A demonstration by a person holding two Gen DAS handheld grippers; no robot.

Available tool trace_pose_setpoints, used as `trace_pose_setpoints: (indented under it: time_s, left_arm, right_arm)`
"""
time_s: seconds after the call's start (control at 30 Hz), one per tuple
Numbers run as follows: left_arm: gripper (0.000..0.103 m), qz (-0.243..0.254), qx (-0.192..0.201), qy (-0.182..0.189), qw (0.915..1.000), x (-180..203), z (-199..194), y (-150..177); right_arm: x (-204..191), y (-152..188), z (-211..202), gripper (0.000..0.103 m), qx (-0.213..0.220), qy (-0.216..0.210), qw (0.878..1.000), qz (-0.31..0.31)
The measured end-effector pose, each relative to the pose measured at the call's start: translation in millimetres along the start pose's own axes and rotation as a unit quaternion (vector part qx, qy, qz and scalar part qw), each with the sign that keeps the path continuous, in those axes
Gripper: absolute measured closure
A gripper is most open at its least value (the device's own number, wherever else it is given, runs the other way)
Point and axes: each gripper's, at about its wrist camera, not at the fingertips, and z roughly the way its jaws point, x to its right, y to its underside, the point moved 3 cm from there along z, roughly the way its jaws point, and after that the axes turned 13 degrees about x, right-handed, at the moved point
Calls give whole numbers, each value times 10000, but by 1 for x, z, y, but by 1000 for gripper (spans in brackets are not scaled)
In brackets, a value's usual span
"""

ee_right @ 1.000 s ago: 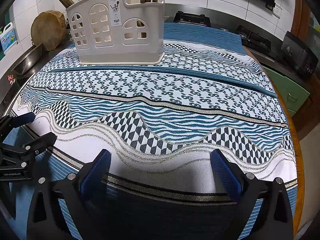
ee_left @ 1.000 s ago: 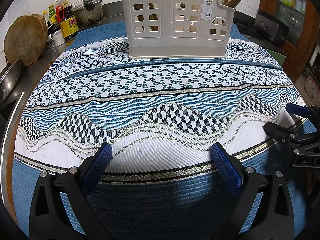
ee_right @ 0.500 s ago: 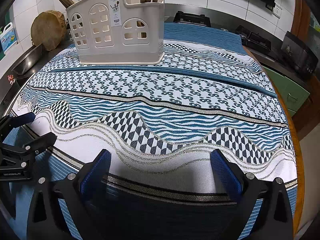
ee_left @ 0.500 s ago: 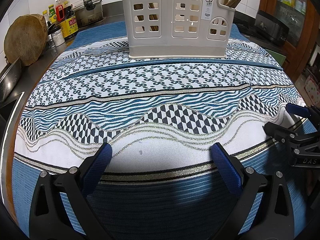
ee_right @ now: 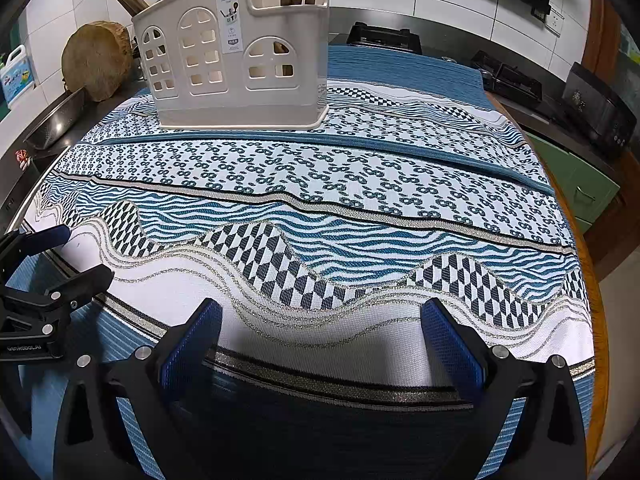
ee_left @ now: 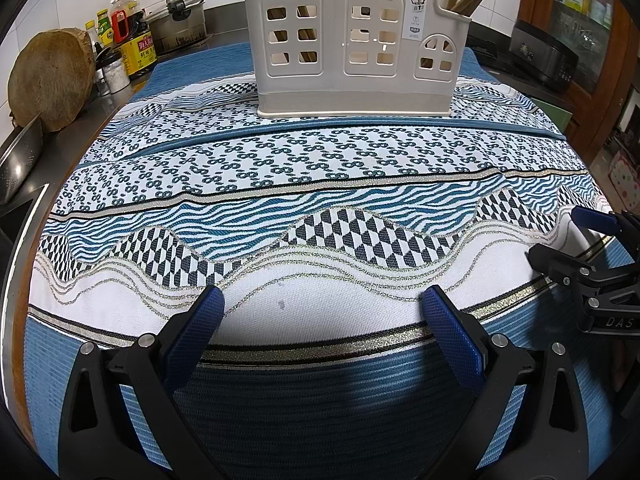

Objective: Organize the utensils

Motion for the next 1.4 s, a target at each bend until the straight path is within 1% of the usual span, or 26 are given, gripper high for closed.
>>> trace_pose_setpoints:
  time_s: [0.87, 1.03, 1.1, 1.17, 1.27, 1.33, 1.4]
  left_arm:
    - [5, 3, -6, -5, 10000, 0, 0, 0]
    - [5, 59, -47, 164, 9998, -1, -2, -1]
    - [5, 12, -23, -38, 10000, -9, -2, -1]
    - [5, -125, -9, -61, 9999, -21, -5, -3]
    - [5, -127, 79, -425, 9990, -42, -11, -4]
    - [5, -194, 59, -674, 9975, -61, -14, -3]
    - [5, -321, 0, -839, 9960, -78, -16, -1]
  right_arm:
    - [6, 0, -3, 7, -4, 66, 10000, 59]
    - [8, 2, -6, 6, 3, 111, 9999, 108]
    - [8, 3, -6, 6, -4, 131, 9999, 73]
    - [8, 3, -6, 6, -2, 119, 9999, 79]
    - [8, 3, -7, 6, -4, 124, 9999, 74]
    - [9, 3, -7, 6, -4, 122, 9999, 76]
    - [8, 3, -7, 6, -4, 121, 9999, 76]
